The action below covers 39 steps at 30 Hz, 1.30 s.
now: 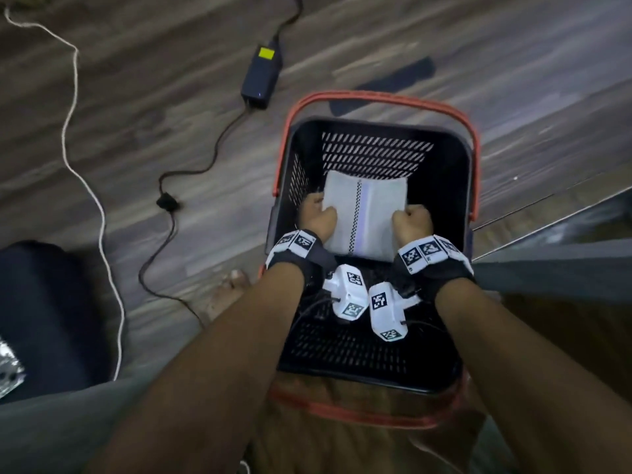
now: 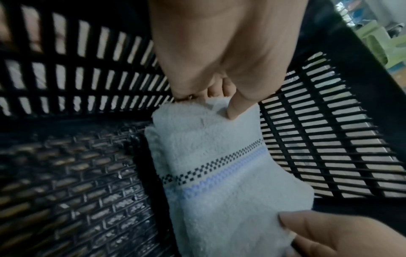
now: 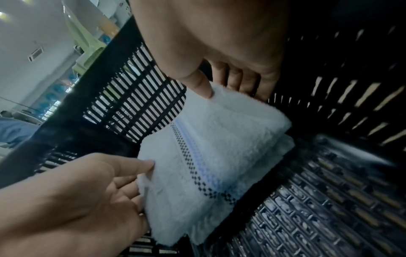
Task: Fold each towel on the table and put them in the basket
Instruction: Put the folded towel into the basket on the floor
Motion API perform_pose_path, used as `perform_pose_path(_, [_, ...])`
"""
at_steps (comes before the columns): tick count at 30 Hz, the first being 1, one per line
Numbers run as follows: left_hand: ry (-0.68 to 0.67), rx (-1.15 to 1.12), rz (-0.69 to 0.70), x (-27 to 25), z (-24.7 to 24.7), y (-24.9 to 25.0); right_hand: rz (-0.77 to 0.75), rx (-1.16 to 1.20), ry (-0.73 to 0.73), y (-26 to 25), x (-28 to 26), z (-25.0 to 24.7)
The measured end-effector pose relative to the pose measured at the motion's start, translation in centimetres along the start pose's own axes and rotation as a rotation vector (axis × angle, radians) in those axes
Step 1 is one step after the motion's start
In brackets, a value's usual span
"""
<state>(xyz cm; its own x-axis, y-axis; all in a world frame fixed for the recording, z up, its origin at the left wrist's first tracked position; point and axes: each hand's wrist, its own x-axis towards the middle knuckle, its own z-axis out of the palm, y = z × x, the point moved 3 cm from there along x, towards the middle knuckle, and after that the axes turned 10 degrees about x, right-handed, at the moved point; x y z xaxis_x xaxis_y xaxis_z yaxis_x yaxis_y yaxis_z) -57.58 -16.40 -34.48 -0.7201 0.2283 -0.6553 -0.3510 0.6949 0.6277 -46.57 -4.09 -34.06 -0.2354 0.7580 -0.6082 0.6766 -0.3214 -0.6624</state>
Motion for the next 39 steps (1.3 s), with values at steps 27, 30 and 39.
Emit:
perform_pose_path(27, [0.123, 0.972, 0.614, 3.6, 4.5, -2.0, -0.628, -0.685, 0.109, 1.7, 2.2, 4.7])
perform_pose_path(30, [0.127, 1.037, 0.621, 4.0, 5.1, -3.2, -0.615, -0.743, 0.09, 3.3, 3.0, 5.0])
perform_pose_path(39, [0.16, 1.1, 0.631, 4.1, 5.6, -4.3, -0.639, -0.744, 0.068, 4.9, 3.7, 5.7])
